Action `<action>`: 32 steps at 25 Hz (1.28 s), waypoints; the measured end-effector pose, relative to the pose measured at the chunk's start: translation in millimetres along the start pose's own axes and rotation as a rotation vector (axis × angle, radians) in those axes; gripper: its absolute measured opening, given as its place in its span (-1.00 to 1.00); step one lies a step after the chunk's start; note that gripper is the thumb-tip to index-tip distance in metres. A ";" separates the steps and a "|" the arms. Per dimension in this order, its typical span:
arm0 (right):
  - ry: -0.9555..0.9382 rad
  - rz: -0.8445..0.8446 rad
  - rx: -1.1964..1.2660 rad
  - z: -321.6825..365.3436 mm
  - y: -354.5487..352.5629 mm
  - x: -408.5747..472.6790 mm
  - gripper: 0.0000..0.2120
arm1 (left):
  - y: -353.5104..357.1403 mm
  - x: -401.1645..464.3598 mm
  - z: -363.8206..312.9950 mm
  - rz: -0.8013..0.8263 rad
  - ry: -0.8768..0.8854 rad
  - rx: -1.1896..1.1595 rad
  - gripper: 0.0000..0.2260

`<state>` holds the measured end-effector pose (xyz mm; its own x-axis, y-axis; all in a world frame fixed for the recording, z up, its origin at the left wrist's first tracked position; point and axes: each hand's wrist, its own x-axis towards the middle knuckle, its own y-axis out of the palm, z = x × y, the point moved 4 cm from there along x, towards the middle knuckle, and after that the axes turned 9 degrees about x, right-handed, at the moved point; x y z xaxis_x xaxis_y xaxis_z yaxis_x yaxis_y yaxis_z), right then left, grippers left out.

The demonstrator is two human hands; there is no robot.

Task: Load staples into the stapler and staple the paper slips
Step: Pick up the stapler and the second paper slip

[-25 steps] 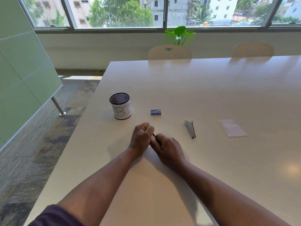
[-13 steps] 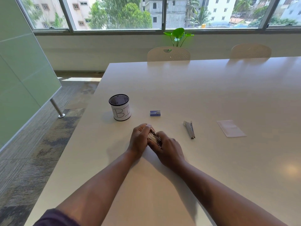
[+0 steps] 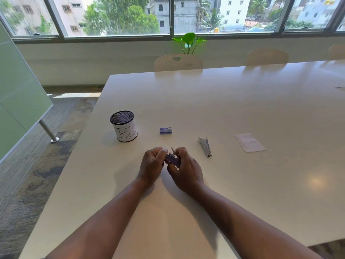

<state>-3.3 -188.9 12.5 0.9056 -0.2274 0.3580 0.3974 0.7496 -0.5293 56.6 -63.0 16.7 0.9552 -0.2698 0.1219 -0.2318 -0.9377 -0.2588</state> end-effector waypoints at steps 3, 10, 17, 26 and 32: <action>0.042 -0.063 0.033 -7.4 -16.3 2.3 -0.75 | 9.8 4.0 -2.0 0.007 -0.029 0.112 -0.64; 0.205 -0.352 0.041 -44.5 -99.3 13.7 -0.72 | 72.8 13.3 -30.3 0.051 0.006 0.241 -0.63; 0.405 -0.497 -0.078 -116.7 -193.4 18.9 -0.80 | 172.4 36.3 -74.2 0.337 0.029 0.312 -0.89; 0.452 -0.454 -0.264 -152.8 -211.6 21.1 -0.72 | 243.5 87.3 -71.8 0.326 -0.420 0.191 -0.60; 0.469 -0.349 -0.289 -162.1 -206.4 24.9 -0.67 | 264.5 100.3 -74.4 0.230 -0.481 0.100 -0.84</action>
<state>-38.8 -450.1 6.0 0.6588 -0.7233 0.2070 0.6443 0.4004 -0.6515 77.4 -354.4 31.7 0.8637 -0.3134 -0.3946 -0.4488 -0.8345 -0.3196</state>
